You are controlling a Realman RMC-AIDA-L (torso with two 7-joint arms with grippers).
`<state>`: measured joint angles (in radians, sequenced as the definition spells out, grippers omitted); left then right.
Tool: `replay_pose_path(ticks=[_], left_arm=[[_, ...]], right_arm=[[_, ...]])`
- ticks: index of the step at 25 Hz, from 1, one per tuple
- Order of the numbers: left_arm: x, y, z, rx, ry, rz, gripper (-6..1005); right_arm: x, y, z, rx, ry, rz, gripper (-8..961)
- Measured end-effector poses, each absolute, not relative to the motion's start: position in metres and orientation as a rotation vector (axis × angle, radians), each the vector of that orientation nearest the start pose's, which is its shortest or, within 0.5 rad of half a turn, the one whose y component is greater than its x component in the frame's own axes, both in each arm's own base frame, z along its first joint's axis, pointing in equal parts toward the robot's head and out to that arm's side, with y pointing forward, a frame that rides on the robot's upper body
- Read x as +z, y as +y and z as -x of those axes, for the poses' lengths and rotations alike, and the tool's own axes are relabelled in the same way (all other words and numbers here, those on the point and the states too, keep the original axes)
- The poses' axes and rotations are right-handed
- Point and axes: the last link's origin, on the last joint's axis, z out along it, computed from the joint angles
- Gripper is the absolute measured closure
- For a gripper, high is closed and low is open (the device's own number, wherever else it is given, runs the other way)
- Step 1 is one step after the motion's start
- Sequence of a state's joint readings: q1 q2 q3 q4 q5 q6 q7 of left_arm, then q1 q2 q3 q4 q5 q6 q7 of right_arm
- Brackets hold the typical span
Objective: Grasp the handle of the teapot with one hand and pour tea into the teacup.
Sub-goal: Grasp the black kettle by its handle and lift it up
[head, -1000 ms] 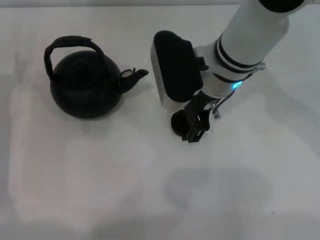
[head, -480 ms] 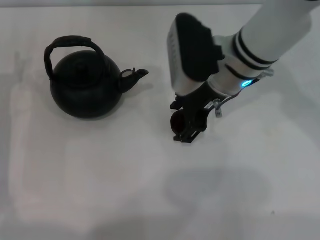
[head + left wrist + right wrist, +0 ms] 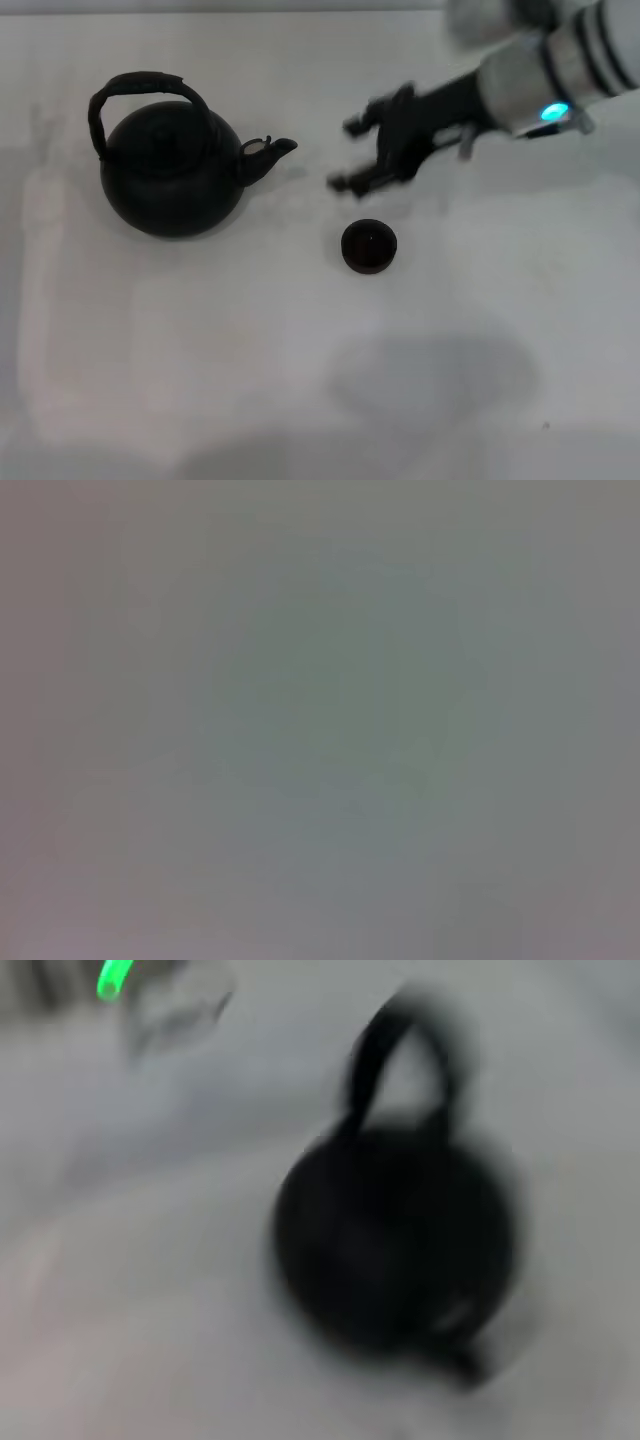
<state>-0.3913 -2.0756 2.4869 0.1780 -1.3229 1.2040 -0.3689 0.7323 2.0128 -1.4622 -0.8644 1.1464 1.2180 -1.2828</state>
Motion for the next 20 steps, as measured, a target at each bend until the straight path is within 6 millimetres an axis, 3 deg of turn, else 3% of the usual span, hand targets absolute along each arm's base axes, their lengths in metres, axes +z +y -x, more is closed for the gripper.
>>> replay_pose_path(ticks=[4, 8, 11, 15, 20], left_arm=[[0.008, 0.311, 0.36, -0.881, -0.845, 1.25, 151], [0.007, 0.309, 0.36, -0.877, -0.84, 1.265, 151], [0.005, 0.307, 0.36, -0.871, -0.836, 1.285, 151], [0.0, 0.298, 0.361, -0.861, -0.821, 1.331, 151], [0.0, 0.257, 0.365, -0.885, -0.739, 1.376, 151]], right_arm=[[-0.021, 0.395, -0.186, 0.5, 0.633, 2.756, 116], [0.023, 0.401, -0.221, 0.995, 0.869, 2.358, 117], [0.053, 0.398, -0.252, 1.201, 0.896, 2.041, 118], [0.075, 0.392, -0.293, 1.158, 0.733, 1.713, 118], [0.084, 0.385, -0.331, 0.924, 0.618, 1.475, 119]])
